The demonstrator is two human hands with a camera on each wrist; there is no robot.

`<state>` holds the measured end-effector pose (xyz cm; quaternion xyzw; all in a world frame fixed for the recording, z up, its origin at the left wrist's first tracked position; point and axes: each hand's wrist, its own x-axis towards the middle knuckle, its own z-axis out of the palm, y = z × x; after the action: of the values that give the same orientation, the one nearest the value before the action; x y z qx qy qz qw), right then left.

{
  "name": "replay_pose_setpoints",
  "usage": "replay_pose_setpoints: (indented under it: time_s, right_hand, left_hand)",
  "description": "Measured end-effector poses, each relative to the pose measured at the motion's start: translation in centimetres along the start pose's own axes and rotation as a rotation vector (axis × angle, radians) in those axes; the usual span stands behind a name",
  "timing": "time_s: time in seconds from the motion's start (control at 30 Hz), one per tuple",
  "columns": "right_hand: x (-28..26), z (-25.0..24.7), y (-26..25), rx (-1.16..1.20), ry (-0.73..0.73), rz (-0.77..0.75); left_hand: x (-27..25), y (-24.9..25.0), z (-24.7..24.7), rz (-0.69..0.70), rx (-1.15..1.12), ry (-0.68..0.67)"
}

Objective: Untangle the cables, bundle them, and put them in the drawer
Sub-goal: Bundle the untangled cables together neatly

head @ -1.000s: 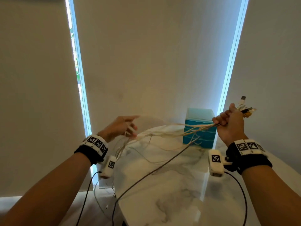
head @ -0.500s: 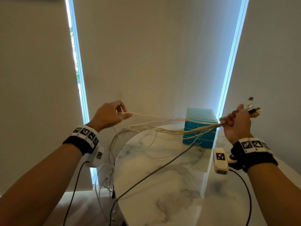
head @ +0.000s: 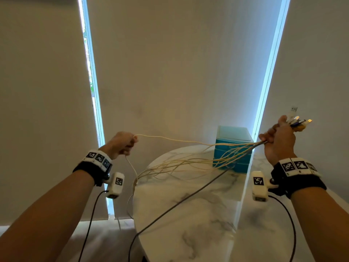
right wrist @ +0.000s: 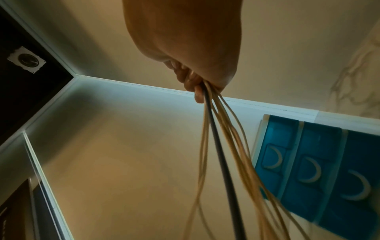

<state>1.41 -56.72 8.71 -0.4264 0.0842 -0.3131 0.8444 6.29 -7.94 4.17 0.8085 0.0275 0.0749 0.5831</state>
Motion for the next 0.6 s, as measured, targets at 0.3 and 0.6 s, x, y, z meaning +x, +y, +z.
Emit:
replay_pose_setpoints:
  time_s: [0.3,0.6]
  right_hand:
    - [0.6,-0.6,-0.9,-0.193,0.265,-0.069]
    - [1.3,-2.5,0.5,-0.286,0.284,0.01]
  left_hand:
    - [0.2,-0.8,-2.6,0.398,0.301,0.472]
    - [1.8,-3.7,-4.8,0.473,1.064,0.451]
